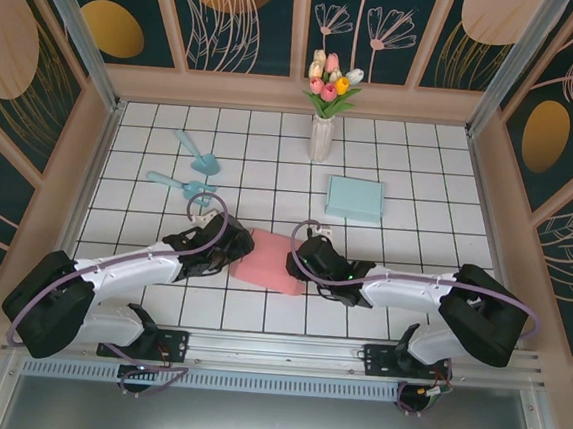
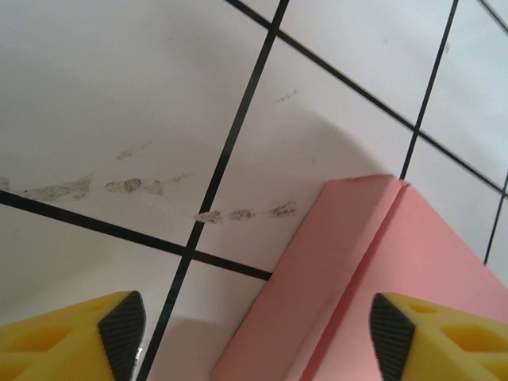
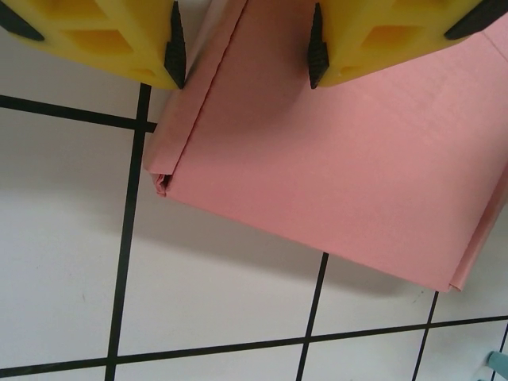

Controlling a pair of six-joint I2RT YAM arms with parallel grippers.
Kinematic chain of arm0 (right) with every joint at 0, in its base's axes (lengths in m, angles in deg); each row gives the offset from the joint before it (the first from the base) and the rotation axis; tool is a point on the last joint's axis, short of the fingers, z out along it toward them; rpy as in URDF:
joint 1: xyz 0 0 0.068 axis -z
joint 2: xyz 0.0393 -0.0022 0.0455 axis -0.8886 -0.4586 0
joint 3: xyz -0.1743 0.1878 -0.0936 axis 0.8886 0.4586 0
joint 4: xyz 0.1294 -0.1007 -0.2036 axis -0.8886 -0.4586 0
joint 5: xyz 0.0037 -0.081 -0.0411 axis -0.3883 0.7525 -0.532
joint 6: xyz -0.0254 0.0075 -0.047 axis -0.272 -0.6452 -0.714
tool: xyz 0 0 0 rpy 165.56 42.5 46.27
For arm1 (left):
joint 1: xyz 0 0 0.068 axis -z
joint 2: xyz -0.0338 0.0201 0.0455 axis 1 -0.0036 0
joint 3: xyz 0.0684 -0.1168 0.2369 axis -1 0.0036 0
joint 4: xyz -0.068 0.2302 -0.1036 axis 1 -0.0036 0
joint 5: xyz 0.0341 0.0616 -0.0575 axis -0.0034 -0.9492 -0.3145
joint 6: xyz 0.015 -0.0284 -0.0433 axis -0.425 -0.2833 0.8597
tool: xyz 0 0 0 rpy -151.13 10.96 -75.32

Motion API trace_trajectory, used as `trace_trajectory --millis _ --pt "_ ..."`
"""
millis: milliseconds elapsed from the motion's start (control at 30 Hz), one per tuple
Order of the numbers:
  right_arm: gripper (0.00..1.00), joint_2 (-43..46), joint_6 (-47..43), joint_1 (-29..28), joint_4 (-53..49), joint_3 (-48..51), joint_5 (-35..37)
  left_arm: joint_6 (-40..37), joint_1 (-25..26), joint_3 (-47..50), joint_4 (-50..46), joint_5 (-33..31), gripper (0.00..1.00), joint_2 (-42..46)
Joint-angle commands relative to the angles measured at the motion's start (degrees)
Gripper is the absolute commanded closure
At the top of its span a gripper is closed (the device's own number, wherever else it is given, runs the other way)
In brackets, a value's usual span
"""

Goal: Fold the paper box

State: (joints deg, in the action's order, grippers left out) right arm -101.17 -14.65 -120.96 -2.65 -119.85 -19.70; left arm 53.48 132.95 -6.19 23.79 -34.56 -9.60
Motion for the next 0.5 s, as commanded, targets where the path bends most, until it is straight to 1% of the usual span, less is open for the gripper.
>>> trace_trajectory --millis 0,100,200,367,467 --pt "0.54 1.0 -2.6 0.6 -0.4 0.1 -1.7 1.5 0.3 -0.5 -2.2 2.3 0.18 -1.7" --pt "0.54 1.0 -3.2 0.6 -0.1 0.1 -2.8 1.8 0.8 -0.9 -1.5 2.7 0.18 -2.6" --pt "0.54 1.4 -3.2 0.6 -0.4 0.3 -3.0 2.9 1.6 -2.1 -2.8 1.9 0.18 -3.0" --pt "0.53 2.6 -3.5 0.7 -1.3 0.4 -1.8 6.2 4.8 -5.1 -7.4 0.8 0.18 -5.1" --pt "0.53 2.9 -3.4 0.8 -1.5 0.3 -1.7 7.5 6.6 -6.4 -8.6 0.6 0.18 -6.3"
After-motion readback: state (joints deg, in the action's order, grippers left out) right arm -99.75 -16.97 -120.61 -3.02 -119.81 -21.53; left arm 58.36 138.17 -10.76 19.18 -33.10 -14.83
